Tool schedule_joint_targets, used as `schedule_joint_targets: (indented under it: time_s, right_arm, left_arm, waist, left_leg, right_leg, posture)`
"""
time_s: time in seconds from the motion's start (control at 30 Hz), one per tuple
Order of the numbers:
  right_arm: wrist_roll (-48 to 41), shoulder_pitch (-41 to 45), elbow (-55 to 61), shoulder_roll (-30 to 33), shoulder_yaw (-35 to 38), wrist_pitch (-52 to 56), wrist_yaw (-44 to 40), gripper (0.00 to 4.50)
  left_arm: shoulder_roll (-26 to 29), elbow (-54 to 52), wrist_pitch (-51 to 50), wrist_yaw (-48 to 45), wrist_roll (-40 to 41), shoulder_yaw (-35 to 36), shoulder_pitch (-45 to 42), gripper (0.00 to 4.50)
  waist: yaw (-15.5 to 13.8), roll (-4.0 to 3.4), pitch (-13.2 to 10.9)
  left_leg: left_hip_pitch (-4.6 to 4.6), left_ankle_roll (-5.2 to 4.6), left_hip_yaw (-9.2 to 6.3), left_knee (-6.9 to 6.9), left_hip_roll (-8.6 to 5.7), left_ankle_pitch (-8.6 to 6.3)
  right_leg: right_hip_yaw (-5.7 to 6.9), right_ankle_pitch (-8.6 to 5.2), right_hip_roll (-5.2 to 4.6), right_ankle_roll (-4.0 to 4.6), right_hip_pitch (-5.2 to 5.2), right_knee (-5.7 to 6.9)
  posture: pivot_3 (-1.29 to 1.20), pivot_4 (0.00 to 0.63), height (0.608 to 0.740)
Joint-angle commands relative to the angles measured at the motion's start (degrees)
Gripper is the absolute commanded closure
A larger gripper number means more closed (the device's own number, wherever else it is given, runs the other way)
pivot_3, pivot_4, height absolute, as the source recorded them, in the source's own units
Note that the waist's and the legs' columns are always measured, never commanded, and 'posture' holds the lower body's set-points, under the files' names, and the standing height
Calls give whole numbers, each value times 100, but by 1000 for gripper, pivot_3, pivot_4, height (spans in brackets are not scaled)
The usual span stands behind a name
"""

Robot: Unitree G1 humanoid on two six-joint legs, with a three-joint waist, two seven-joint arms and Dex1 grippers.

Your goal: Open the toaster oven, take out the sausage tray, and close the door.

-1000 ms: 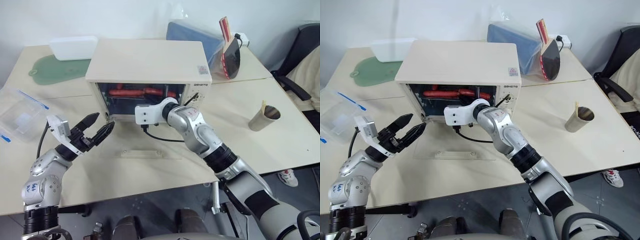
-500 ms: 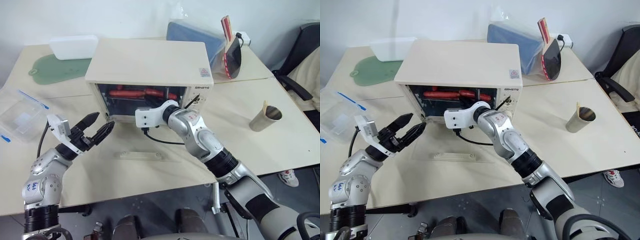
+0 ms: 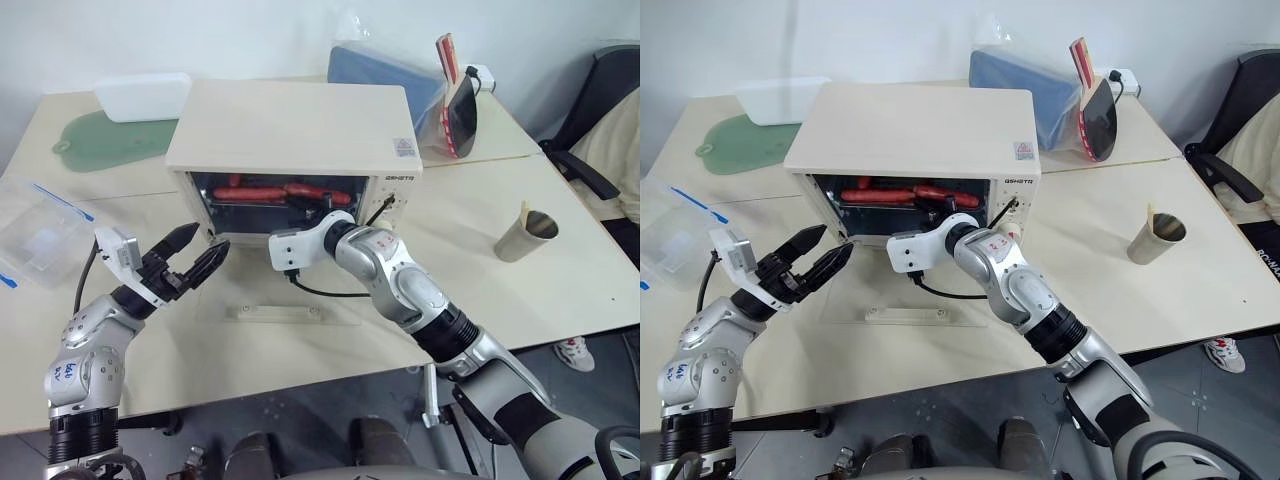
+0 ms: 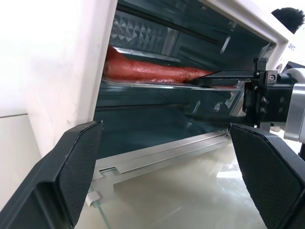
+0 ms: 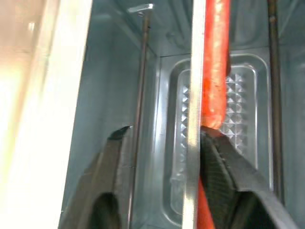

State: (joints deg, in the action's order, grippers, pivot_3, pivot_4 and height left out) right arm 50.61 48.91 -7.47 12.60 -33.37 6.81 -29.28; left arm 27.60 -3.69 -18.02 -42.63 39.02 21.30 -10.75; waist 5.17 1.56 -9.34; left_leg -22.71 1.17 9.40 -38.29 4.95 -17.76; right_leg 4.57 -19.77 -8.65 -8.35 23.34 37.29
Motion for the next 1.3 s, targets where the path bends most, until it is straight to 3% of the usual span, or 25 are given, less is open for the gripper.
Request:
schedule_joint_targets:
  time_s: [0.03,0.63,0.73,0.87,1.3]
  right_arm:
    - [200,-47,-187,-4,-251,25,-170,2639]
    - [991,-128,245,-343,-229,1020,-329,2639]
    - [984,-137,243,-357,-216,1109,-356,3217]
    - [997,-146,322,-357,-178,1173,-330,4475]
    - [931,-370,623,-307,-155,1141,-419,4475]
  left_arm:
    - [21,-27,121,-52,-20,4,-92,0]
    - [1,-13,71,-45,-40,-48,-153,0]
    - [7,-12,57,-31,-37,-60,-166,0]
    - [40,-49,10,-36,-7,-58,-141,0]
    - [91,8,-204,-118,-6,-146,-254,0]
  waist:
    - [-1,0,0]
    - [-23,0,0]
    - [-24,1,0]
    - [-26,0,0]
    - [-40,0,0]
  left_leg:
    - [2,0,1,1,0,0]
    - [2,0,3,-2,0,0]
    - [1,0,3,-2,0,0]
    - [2,0,3,-2,0,0]
    - [0,0,6,2,0,0]
  right_leg:
    - [0,0,0,0,-1,0]
    - [-1,0,0,0,-2,1]
    - [-1,0,-1,0,-2,0]
    - [-1,0,0,0,-3,0]
    - [-1,0,-1,0,-2,-10]
  posture:
    - [0,150,740]
    - [0,150,740]
    - [0,150,740]
    - [0,150,740]
    - [0,150,740]
